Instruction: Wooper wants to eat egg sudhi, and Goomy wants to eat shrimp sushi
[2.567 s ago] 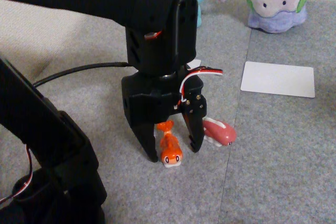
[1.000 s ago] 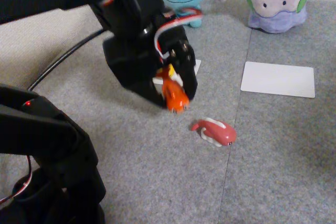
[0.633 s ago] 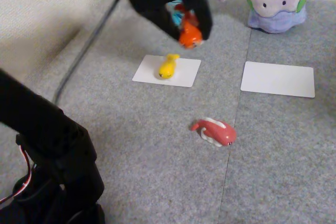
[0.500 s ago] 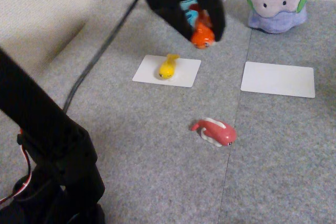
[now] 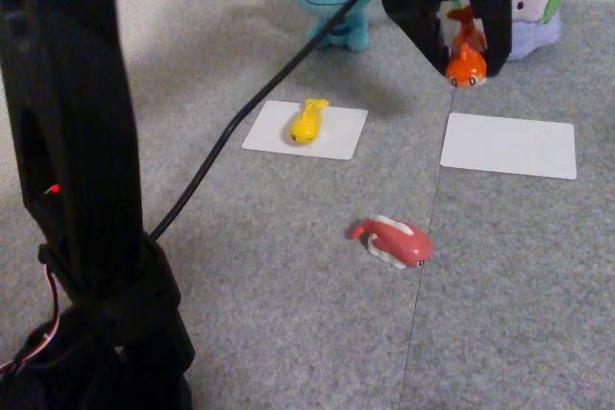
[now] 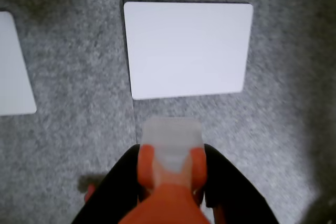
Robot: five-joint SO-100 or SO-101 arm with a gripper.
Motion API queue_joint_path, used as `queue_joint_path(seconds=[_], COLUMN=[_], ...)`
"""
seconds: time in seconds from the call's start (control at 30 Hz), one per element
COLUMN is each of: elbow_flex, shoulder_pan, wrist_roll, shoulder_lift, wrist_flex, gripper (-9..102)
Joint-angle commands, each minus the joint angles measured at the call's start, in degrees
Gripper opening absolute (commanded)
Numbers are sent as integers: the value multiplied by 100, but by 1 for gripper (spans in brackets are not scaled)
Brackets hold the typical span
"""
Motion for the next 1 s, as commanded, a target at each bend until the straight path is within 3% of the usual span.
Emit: queue_joint_path(seconds=[0.0,0.27,0.97], elbow_flex=[-554,-1187,-3138], shoulder_pan=[62,149,387], wrist_roll=[79,360,431], shoulder_lift=[-246,-1081,-3067], wrist_flex=[-70,-483,-176], gripper=[6,6,7])
